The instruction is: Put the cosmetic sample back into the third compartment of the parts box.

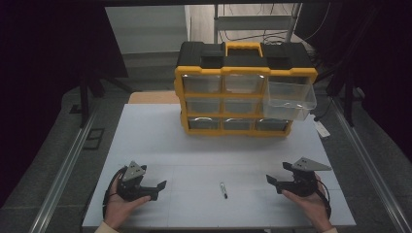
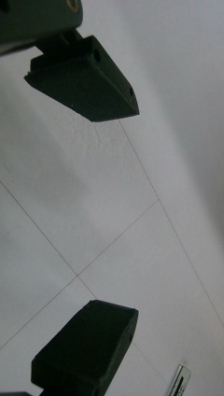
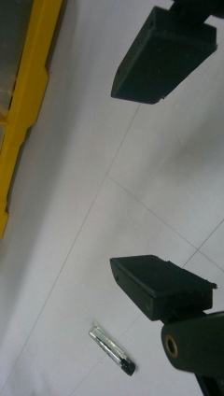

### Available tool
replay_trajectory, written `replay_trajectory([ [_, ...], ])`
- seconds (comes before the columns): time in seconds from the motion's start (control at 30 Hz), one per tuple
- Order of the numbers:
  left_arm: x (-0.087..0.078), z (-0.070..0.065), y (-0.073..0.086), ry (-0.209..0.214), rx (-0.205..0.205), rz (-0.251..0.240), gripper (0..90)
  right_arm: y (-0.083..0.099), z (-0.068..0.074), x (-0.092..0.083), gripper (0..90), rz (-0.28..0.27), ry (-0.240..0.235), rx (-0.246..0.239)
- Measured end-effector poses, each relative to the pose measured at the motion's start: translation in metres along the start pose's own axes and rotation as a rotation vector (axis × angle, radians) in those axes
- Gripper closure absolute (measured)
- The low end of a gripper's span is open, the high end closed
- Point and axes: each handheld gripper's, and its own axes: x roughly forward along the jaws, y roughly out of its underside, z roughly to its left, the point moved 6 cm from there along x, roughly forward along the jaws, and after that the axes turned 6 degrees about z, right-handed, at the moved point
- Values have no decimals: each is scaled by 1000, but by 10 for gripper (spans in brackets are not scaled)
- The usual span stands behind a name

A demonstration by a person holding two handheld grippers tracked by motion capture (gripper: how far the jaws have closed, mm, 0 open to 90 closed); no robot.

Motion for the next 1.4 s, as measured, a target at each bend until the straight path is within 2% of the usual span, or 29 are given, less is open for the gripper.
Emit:
replay_trajectory([
  [0.17, 1, 1, 1, 4, -10, 4, 62, -2, 1, 2, 162, 8, -12, -9],
  [0.43, 0, 2, 2, 3, -13, 6, 62, -19, 6, 6, 164, 11, -32, -55],
  [0.53, 1, 2, -1, 7, -15, -1, 63, -30, 14, 8, 166, 3, -51, -89],
  [0.87, 1, 0, 0, 13, -12, 1, 64, -51, 27, 9, 169, -2, -103, -138],
  [1.1, 1, 0, 0, 4, -11, -1, 64, -57, 36, 14, 165, 15, -142, -166],
  [1.4, 1, -1, 0, 3, -6, 4, 65, -65, 45, 26, 156, 37, -169, -205],
])
